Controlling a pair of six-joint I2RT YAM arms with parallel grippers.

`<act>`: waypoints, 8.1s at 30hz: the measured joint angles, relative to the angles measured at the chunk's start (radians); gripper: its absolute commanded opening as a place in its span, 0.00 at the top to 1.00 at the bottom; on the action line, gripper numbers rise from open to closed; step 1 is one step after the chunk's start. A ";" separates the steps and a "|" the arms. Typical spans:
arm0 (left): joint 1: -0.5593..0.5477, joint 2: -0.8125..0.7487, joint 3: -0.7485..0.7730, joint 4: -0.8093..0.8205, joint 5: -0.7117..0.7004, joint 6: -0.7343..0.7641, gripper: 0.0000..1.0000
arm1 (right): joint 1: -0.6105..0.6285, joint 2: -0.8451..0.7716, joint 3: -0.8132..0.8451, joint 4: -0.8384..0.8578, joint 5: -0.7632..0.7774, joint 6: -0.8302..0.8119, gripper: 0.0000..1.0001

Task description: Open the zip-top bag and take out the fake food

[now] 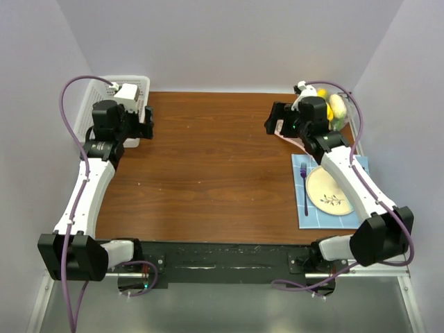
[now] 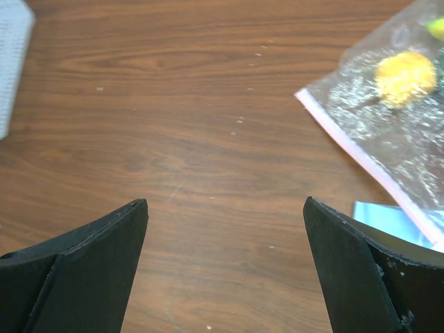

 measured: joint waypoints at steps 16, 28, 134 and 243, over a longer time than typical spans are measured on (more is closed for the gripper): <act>-0.077 0.154 0.008 0.106 -0.098 0.024 0.00 | 0.308 0.616 0.167 0.173 1.034 -0.586 0.02; -0.093 0.327 0.095 0.160 -0.140 0.034 0.00 | 0.232 0.637 0.104 0.201 1.117 -0.588 0.06; 0.042 0.674 0.313 0.235 -0.085 0.278 0.09 | 0.399 -0.187 0.025 -0.404 0.266 0.385 1.00; 0.724 -0.117 0.084 0.519 1.407 -0.391 0.00 | 0.686 0.713 0.884 -0.337 -0.475 -0.322 1.00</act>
